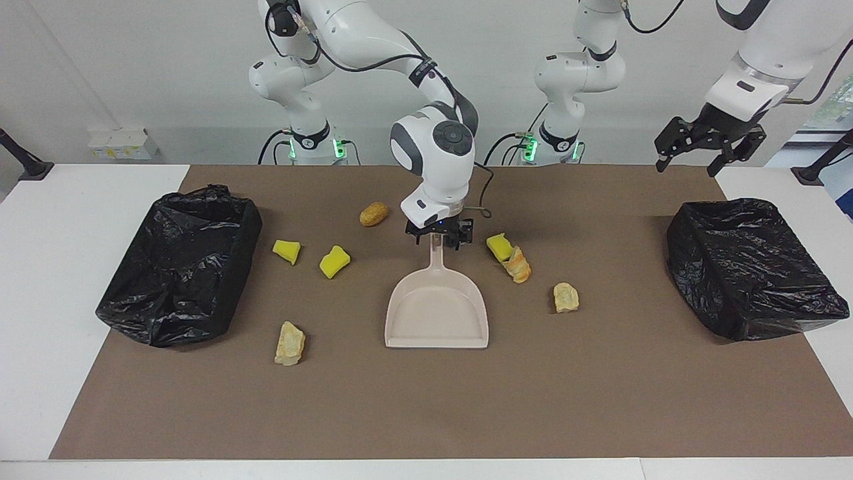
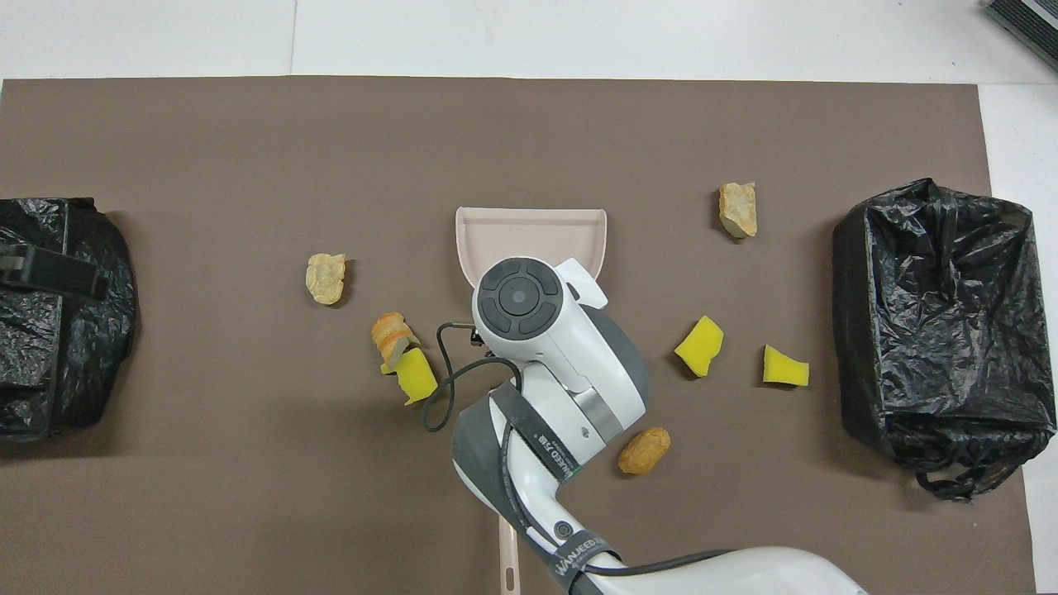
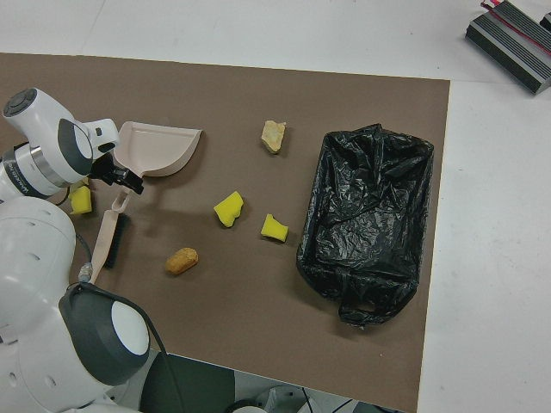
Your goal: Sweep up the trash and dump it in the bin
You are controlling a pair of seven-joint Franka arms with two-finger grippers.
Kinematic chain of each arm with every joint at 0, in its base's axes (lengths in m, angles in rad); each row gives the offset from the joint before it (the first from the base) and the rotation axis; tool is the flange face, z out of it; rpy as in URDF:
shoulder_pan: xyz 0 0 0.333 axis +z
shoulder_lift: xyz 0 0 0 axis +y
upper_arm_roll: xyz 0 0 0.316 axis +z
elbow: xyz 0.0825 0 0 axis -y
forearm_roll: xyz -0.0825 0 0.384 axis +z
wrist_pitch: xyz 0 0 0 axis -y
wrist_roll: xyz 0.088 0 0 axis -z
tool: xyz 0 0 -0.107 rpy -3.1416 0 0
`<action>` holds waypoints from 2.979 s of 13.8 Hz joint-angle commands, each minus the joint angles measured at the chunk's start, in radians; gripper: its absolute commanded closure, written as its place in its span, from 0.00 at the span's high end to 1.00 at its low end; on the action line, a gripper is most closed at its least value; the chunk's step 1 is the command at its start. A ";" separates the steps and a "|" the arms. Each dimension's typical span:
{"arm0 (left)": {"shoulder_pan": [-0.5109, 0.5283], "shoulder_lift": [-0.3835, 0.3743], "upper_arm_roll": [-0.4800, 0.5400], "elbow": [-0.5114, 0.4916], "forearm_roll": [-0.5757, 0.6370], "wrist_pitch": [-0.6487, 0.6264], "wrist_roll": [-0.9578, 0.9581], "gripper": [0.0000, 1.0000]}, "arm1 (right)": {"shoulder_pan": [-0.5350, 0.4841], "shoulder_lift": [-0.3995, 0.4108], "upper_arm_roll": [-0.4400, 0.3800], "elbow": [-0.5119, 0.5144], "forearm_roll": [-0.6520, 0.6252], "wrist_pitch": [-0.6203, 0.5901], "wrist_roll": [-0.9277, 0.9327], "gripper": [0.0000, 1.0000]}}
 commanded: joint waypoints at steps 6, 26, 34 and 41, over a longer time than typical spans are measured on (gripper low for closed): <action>-0.287 -0.307 0.003 -0.491 0.001 0.095 -0.213 1.00 | -0.007 -0.041 -0.001 -0.052 0.009 0.032 -0.087 0.72; -0.531 -0.371 0.003 -0.805 -0.024 0.341 -0.454 1.00 | -0.029 -0.044 0.000 -0.065 0.020 0.058 -0.220 0.00; -0.844 -0.253 0.001 -0.879 -0.025 0.585 -0.786 1.00 | -0.184 -0.158 0.000 -0.068 0.017 -0.066 -0.614 0.00; -0.931 -0.080 0.003 -0.877 -0.059 0.763 -0.932 0.84 | -0.273 -0.204 -0.004 -0.068 -0.049 -0.182 -0.989 0.00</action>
